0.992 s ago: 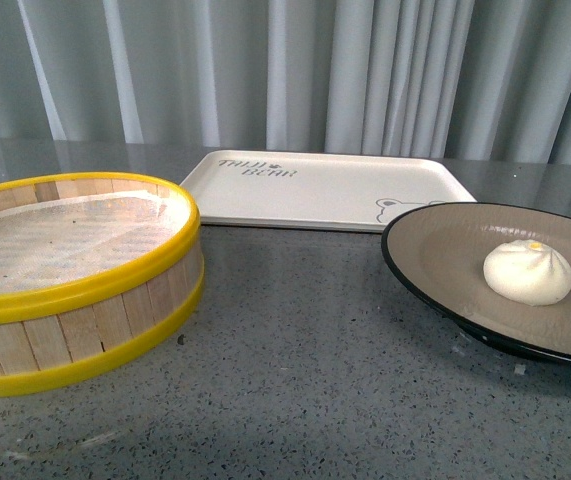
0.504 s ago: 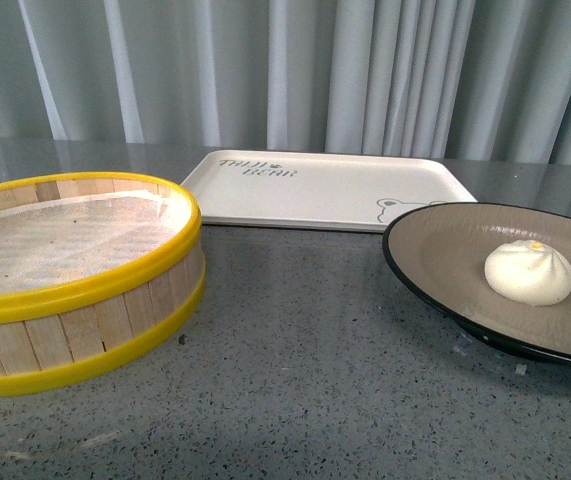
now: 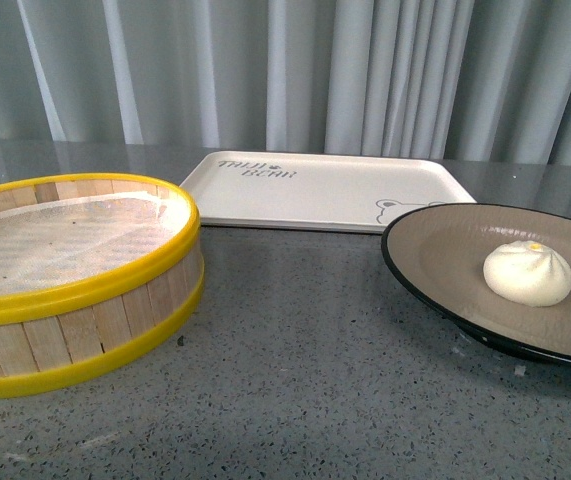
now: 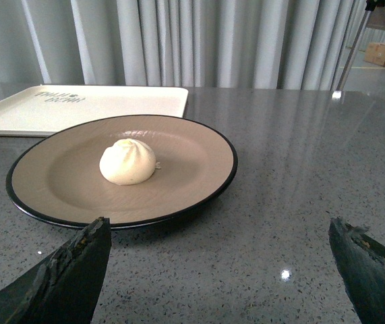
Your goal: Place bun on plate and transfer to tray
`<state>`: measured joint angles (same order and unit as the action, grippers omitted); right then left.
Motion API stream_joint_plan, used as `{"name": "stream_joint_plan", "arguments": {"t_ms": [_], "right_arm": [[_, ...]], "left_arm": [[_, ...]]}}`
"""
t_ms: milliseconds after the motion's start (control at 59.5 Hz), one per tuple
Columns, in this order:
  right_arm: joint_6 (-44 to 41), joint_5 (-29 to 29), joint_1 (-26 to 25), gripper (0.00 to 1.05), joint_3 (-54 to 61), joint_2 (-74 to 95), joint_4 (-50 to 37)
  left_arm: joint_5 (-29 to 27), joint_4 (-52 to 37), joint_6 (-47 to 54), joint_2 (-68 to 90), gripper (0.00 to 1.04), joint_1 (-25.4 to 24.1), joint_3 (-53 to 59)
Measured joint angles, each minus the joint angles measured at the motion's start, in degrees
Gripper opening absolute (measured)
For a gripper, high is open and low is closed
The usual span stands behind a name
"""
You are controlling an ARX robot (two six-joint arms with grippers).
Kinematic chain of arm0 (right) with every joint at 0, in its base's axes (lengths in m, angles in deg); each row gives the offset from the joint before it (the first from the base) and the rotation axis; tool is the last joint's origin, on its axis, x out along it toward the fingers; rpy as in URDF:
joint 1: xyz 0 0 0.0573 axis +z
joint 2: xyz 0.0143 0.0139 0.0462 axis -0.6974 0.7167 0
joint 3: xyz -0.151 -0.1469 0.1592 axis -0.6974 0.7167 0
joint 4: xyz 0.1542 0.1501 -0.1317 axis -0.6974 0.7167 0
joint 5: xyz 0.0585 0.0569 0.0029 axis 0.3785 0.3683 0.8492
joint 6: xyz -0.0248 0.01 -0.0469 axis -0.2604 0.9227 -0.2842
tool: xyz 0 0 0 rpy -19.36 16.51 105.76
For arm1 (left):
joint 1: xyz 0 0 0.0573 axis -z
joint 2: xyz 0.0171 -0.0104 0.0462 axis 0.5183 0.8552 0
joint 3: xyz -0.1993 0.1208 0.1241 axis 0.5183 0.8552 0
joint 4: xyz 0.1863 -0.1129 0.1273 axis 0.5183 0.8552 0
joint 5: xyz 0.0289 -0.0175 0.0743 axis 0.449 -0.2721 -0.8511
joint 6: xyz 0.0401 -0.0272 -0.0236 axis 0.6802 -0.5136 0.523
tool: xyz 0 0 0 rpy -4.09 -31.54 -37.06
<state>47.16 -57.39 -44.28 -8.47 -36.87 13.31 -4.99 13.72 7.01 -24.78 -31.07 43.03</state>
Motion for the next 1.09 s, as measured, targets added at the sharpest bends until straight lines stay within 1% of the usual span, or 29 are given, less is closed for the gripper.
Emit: {"name": "stream_joint_plan", "arguments": {"t_ms": [101,336,370,404,488,521,622,723,773,824,841,857,891,908,942,958,992,1059,1093], "right_arm": [[-0.02,0.00,0.00,0.96,0.00,0.00,0.00],[-0.02,0.00,0.00,0.96,0.00,0.00,0.00],[0.00,0.00,0.00,0.96,0.00,0.00,0.00],[0.00,0.00,-0.02,0.96,0.00,0.00,0.00],[0.00,0.00,0.00,0.96,0.00,0.00,0.00],[0.00,0.00,-0.02,0.96,0.00,0.00,0.00],[0.00,0.00,0.00,0.96,0.00,0.00,0.00],[0.00,0.00,-0.02,0.96,0.00,0.00,0.00],[0.00,0.00,0.00,0.96,0.00,0.00,0.00],[0.00,0.00,0.00,0.96,0.00,0.00,0.00],[0.00,0.00,-0.02,0.96,0.00,0.00,0.00],[0.00,0.00,-0.02,0.96,0.00,0.00,0.00],[-1.11,1.01,-0.24,0.96,-0.15,0.33,0.72],[-3.63,3.72,-0.72,0.96,-1.25,1.31,3.32],[-7.58,7.26,-1.64,0.96,-2.95,4.09,4.85],[-9.64,9.68,-2.64,0.96,-4.46,6.67,3.85],[-10.99,12.96,-4.63,0.96,-7.08,10.60,0.94],[-10.36,17.05,-8.94,0.96,-12.09,17.20,-5.27],[-8.09,19.41,-12.00,0.96,-15.67,21.92,-9.55]], "left_arm": [[0.00,1.07,0.00,-2.99,0.04,0.00,0.00],[0.00,1.38,0.00,-3.02,0.04,0.00,0.00],[0.00,1.38,-0.02,-3.02,0.08,0.00,0.00],[0.00,1.38,-0.02,-3.02,0.15,0.00,0.00],[0.00,1.38,-0.02,-3.02,0.28,0.00,0.00],[0.00,1.38,-0.02,-3.04,0.35,0.00,0.00],[0.00,1.38,-0.02,-3.02,0.51,0.00,0.00],[0.00,1.38,-0.04,-3.04,0.74,0.00,0.00],[0.00,1.38,-0.04,-3.02,0.81,0.00,0.00],[0.00,1.38,-0.02,-3.02,0.96,0.00,0.00],[0.00,1.38,-0.02,-3.02,0.99,0.00,0.00],[0.00,1.38,0.02,-3.02,1.00,0.00,0.00],[0.00,1.38,-0.02,-3.02,0.98,0.00,0.00],[-0.02,1.38,0.00,-3.02,0.98,0.00,0.00],[0.00,1.38,0.00,-3.02,0.98,0.00,0.00],[0.00,1.38,0.00,-3.02,0.98,0.00,0.00],[0.02,1.38,0.00,-3.04,0.98,0.00,0.00],[0.00,1.38,0.00,-3.02,0.98,0.00,0.00],[-0.02,1.38,0.00,-3.02,0.98,0.00,0.00]]}}
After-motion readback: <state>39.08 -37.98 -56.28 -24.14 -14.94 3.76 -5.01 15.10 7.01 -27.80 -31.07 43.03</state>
